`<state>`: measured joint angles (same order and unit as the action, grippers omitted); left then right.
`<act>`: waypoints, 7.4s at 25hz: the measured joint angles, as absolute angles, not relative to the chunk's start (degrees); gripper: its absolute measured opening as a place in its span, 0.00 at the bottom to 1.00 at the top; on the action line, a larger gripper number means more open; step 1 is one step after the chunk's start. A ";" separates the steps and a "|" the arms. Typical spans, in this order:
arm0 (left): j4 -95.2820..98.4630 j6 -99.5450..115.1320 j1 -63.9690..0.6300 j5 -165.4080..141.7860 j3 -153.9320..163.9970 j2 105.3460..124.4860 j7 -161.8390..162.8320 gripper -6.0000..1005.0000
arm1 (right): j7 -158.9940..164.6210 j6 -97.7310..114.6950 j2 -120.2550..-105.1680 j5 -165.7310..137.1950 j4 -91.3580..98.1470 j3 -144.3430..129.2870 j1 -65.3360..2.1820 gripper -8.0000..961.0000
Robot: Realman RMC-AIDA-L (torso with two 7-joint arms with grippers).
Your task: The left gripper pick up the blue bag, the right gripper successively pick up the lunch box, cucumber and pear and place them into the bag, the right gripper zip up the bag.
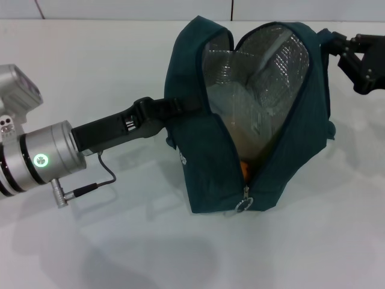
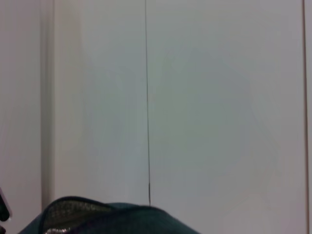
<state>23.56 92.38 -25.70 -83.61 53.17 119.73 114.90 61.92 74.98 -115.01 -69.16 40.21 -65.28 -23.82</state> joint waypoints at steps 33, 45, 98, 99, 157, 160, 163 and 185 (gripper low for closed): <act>23.29 91.75 -23.41 -83.50 53.03 119.64 113.74 0.04 | 60.84 82.94 -114.90 -69.88 40.04 -63.43 -20.29 0.62; 23.29 91.76 -23.29 -83.37 52.91 119.61 113.56 0.04 | 50.74 102.06 -114.80 -74.92 36.09 -62.96 -14.78 0.81; 22.85 91.76 -23.62 -83.22 53.16 119.70 113.27 0.04 | 52.91 79.01 -115.92 -61.86 24.41 -96.27 -21.39 0.78; 22.85 91.76 -23.60 -83.22 53.17 119.70 113.26 0.04 | 52.91 78.77 -115.92 -61.18 24.42 -97.02 -21.52 0.78; 22.85 91.84 -22.95 -83.17 52.91 119.61 112.51 0.04 | 52.15 72.69 -115.74 -53.15 25.38 -103.97 -21.88 0.17; 22.85 91.84 -22.94 -83.14 52.90 119.61 112.51 0.04 | 52.14 72.63 -115.74 -53.15 25.44 -103.97 -21.88 0.10; 22.85 91.84 -22.88 -83.13 52.90 119.63 112.51 0.04 | 52.13 72.62 -115.69 -53.15 25.48 -103.97 -21.88 0.06; 23.15 92.11 -22.35 -83.11 53.05 119.56 111.41 0.06 | 46.93 85.52 -115.30 -51.26 26.11 -96.40 -19.30 0.02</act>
